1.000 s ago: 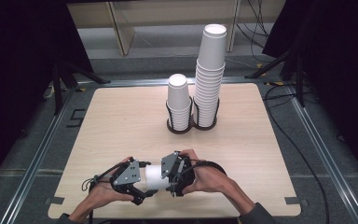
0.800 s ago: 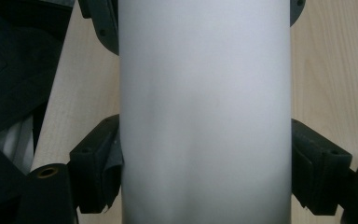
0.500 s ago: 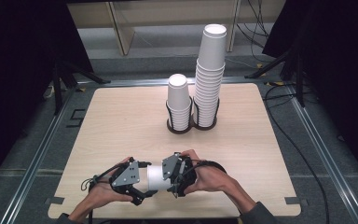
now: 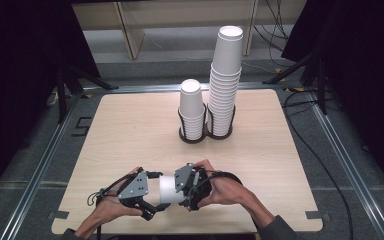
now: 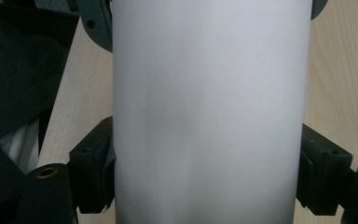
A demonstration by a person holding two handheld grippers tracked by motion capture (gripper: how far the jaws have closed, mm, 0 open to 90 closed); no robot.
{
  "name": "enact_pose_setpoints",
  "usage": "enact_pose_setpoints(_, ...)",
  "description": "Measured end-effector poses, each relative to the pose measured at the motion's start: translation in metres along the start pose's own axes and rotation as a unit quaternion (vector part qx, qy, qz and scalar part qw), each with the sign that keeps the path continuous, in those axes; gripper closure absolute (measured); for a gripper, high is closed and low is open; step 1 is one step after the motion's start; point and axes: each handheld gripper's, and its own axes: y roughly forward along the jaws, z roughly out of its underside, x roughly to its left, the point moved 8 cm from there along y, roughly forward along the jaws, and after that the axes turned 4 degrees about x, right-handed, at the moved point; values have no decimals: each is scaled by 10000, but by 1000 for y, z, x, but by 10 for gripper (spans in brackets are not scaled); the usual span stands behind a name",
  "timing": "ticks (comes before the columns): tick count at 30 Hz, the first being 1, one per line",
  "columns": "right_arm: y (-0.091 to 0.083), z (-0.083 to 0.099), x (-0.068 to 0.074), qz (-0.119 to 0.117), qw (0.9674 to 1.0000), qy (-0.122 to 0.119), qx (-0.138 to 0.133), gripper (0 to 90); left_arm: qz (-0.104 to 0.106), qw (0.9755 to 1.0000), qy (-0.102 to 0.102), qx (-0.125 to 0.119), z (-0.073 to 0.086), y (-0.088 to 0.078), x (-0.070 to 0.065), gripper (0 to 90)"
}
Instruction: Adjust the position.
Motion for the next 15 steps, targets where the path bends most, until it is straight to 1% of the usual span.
enact_pose_setpoints(1,-2,0,-1,16,10000,66,-32,228,-33,9998,-90,-155,-2,-1,2,54)
enact_pose_setpoints(2,-4,0,-2,19,9999,116,-116,228,1,9995,-158,-256,-3,-1,2,49)
enact_pose_setpoints(3,-5,0,-3,29,9998,159,-131,228,53,9989,-279,-377,-3,-1,3,54)
enact_pose_setpoints(4,-7,0,-3,4,9995,236,-224,228,27,9981,-361,-498,-4,-1,5,54)
enact_pose_setpoints(5,-8,0,-4,7,9991,298,-294,227,49,9979,-420,-498,-3,-2,6,53)
enact_pose_setpoints(6,-9,0,-2,-87,9984,425,-368,227,68,9966,-585,-572,-3,-2,8,54)
enact_pose_setpoints(7,-11,1,-4,-63,9979,479,-428,227,59,9955,-733,-601,-3,-3,9,54)
enact_pose_setpoints(8,-15,3,-7,-54,9968,587,-532,226,86,9946,-796,-659,-3,-3,10,73)
enact_pose_setpoints(9,-15,3,-7,-54,9968,587,-532,226,82,9929,-910,-766,-3,-4,11,73)
enact_pose_setpoints(10,-17,4,-10,-23,9959,668,-610,226,115,9914,-953,-885,-4,-3,12,91)
enact_pose_setpoints(11,-23,6,-14,0,9941,789,-746,226,92,9909,-978,-916,-4,-5,13,138)
enact_pose_setpoints(12,-23,6,-14,0,9941,789,-746,226,50,9901,-1028,-953,-5,-6,14,138)
enact_pose_setpoints(13,-25,7,-17,25,9928,843,-855,226,45,9875,-1122,-1107,-7,-8,17,144)
enact_pose_setpoints(14,-29,7,-19,3,9903,928,-1030,225,40,9866,-1172,-1133,-7,-9,17,137)
enact_pose_setpoints(15,-31,7,-20,25,9897,952,-1070,225,57,9834,-1318,-1249,-9,-10,18,137)
